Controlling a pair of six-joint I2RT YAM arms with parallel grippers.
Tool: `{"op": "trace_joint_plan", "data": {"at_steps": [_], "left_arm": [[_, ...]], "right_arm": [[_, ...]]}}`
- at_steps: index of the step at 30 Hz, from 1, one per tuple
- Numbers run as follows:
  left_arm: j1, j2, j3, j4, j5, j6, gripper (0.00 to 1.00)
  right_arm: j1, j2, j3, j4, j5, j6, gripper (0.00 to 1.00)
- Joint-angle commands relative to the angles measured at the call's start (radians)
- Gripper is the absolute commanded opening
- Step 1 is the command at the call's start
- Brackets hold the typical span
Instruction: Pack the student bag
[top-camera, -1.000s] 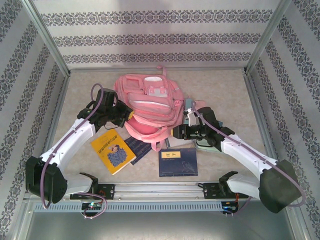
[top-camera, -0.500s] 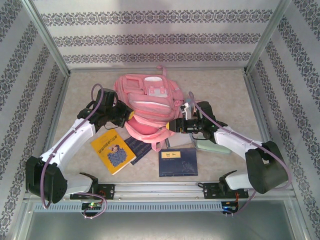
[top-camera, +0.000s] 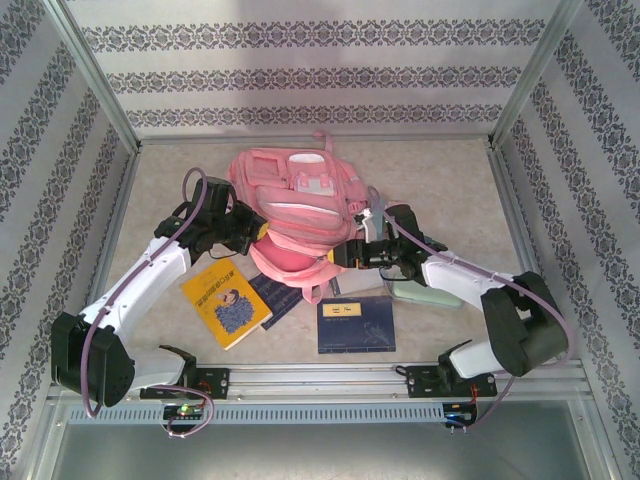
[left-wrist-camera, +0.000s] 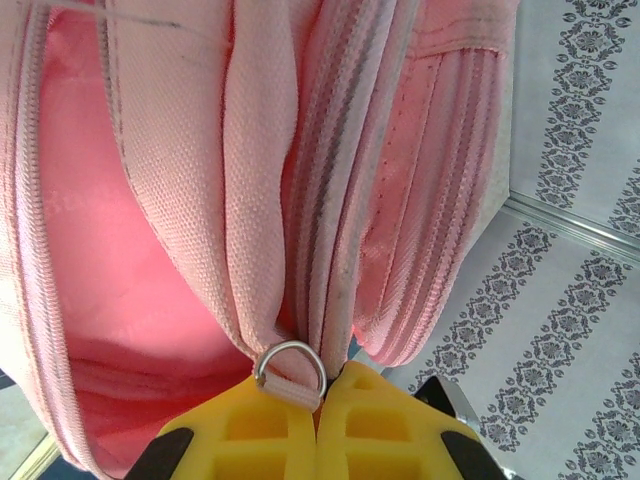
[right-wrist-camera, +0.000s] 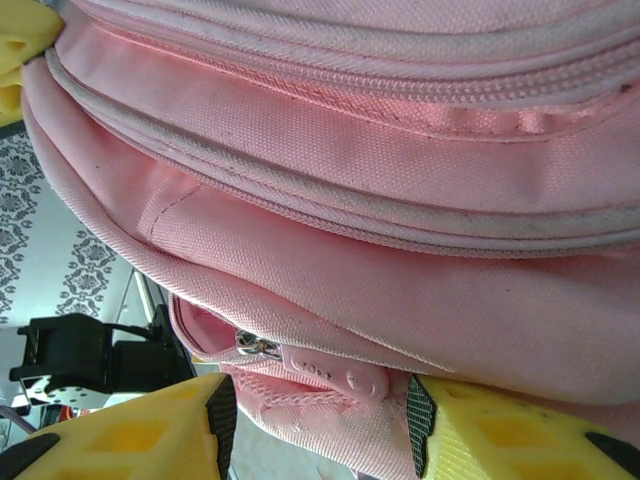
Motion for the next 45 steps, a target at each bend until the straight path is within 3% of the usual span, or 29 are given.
{"op": "trace_joint_plan", "data": {"at_steps": [1,21,37,45], "left_arm": [[-0.004,-0.007,-0.002,0.069,0.050,-0.023,0.00],[-0.002,0.010,-0.022,0.076,0.042,-0.025,0.00],[-0.003,0.012,-0.030,0.072,0.037,-0.021,0.00],[-0.002,0.016,-0.028,0.070,0.034,-0.014,0.00]], "right_arm": [[0.019,0.018,0.034,0.075,-0.012,-0.001,0.50],[0.030,0.003,0.010,0.061,-0.146,0.038,0.41],[0.049,0.120,0.025,0.071,-0.125,0.014,0.40],[0.050,0.163,0.077,0.068,-0.057,0.009,0.35]]}}
